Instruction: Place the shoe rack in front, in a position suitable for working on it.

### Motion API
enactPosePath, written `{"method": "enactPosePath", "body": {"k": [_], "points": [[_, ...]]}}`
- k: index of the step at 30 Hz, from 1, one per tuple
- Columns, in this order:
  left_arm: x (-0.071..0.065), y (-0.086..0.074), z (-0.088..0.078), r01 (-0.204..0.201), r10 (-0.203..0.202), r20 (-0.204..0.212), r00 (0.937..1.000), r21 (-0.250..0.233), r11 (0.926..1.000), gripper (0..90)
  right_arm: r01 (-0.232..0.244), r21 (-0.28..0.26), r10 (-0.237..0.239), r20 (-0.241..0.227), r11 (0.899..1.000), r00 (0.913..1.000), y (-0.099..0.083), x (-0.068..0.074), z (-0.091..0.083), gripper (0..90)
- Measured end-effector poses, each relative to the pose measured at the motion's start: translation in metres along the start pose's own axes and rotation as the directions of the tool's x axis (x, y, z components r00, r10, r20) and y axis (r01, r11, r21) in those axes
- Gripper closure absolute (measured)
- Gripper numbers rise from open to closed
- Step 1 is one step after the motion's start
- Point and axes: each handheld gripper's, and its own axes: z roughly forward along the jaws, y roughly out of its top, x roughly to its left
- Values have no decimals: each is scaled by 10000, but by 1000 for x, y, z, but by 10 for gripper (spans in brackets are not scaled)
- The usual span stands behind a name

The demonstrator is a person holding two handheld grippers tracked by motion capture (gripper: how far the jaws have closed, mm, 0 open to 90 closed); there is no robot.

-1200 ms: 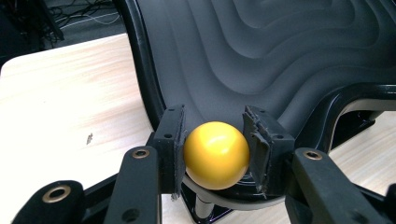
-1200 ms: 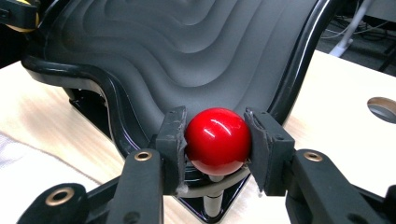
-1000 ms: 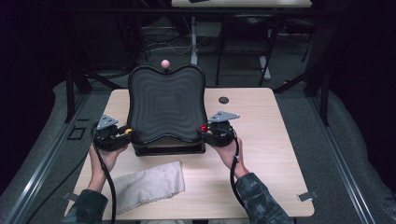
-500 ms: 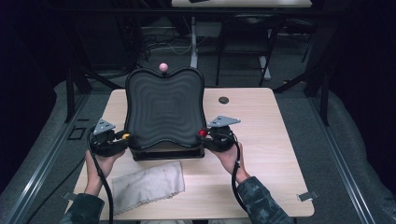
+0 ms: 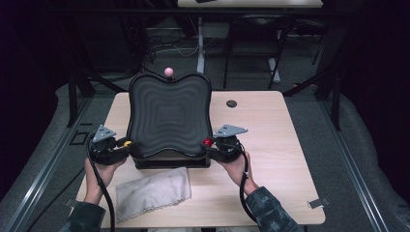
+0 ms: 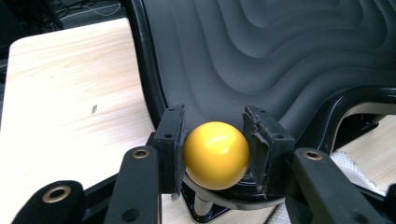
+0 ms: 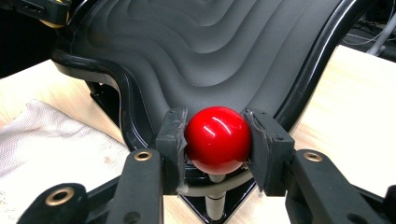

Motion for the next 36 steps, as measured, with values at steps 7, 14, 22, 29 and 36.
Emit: {"method": "enactPosePath", "body": {"k": [7, 14, 22, 29, 36], "points": [[4, -1, -3, 139, -139, -134, 9998, 55, 9999, 600, 27, -99, -31, -309, 9999, 9995, 0, 6, 2, 599], [3, 1, -9, 439, -434, -271, 9987, 170, 9989, 441, 11, 60, -10, -92, 10000, 10000, 1, 8, 3, 598], [-20, -17, -35, 879, -849, -621, 9945, 468, 9950, 215, 59, 121, -59, 8, 9999, 10000, 2, 9, 3, 599], [-53, -54, -24, 1075, -1011, -434, 9939, 1861, 9766, 182, 63, 180, -63, 12, 9998, 10000, 2, 9, 3, 599], [-67, -71, -3, 1191, -1151, -306, 9929, 2851, 9511, 168, 60, 213, -59, -50, 9998, 10000, 3, 8, 3, 598]]}}
